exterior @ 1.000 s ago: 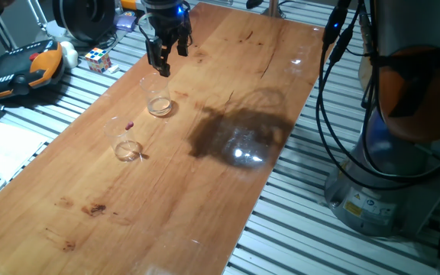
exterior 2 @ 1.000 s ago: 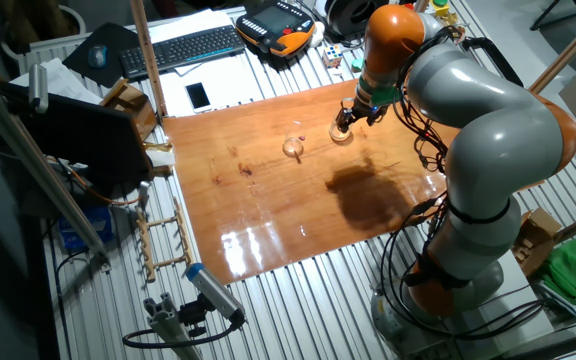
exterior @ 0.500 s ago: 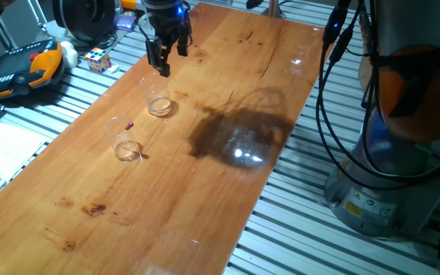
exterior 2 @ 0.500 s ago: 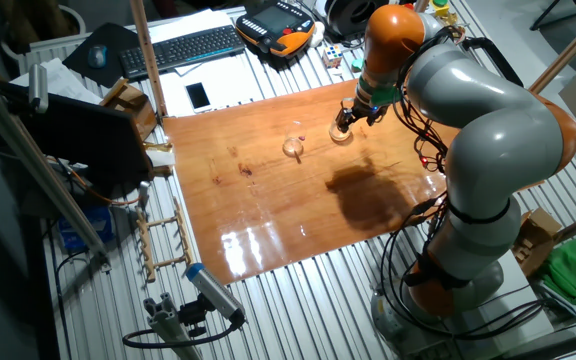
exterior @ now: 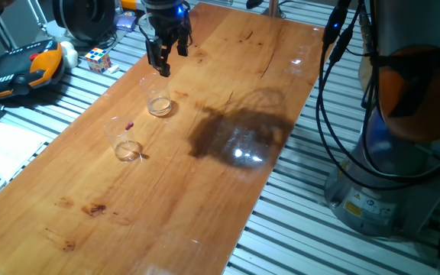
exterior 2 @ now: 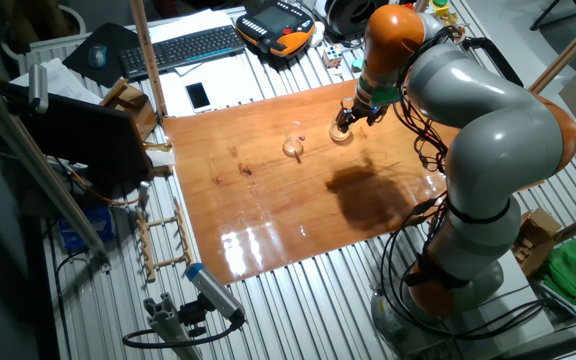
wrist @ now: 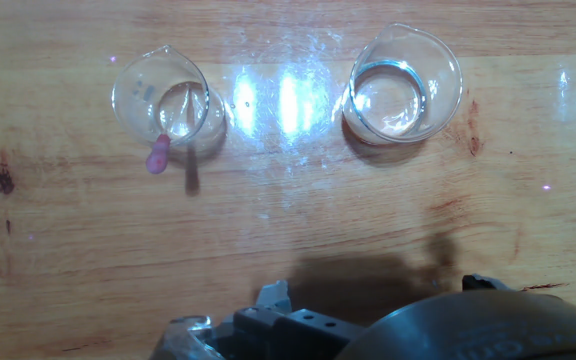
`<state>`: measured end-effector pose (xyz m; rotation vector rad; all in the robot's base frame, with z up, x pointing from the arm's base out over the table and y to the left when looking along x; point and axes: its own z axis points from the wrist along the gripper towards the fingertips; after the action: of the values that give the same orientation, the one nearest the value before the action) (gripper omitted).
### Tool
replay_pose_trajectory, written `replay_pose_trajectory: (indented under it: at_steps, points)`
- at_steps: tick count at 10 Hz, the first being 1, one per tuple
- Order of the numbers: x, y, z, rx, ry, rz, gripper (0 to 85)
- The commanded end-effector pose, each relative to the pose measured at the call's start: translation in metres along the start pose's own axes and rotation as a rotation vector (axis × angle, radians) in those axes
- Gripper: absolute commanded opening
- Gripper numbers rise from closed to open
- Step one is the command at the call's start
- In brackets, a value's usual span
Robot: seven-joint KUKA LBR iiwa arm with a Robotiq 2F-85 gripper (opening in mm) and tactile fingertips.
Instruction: Transfer liquid using a dropper
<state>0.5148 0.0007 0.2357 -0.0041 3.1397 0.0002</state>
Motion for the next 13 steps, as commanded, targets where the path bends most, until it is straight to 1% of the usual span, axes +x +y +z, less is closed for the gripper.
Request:
replay_pose_trajectory:
  at_steps: [1, 4, 8, 9, 13]
  points:
    - [0.000, 0.000, 0.000, -0.014, -0.024, 0.059, 1.0]
    - [0.001, 0.004, -0.004, -0.007, -0.023, 0.065, 1.0]
    - [-0.001, 0.006, -0.003, -0.004, -0.028, 0.067, 1.0]
    - [-0.001, 0.006, -0.002, -0.003, -0.032, 0.067, 1.0]
    - [-0.001, 0.012, 0.002, -0.002, -0.069, 0.051, 1.0]
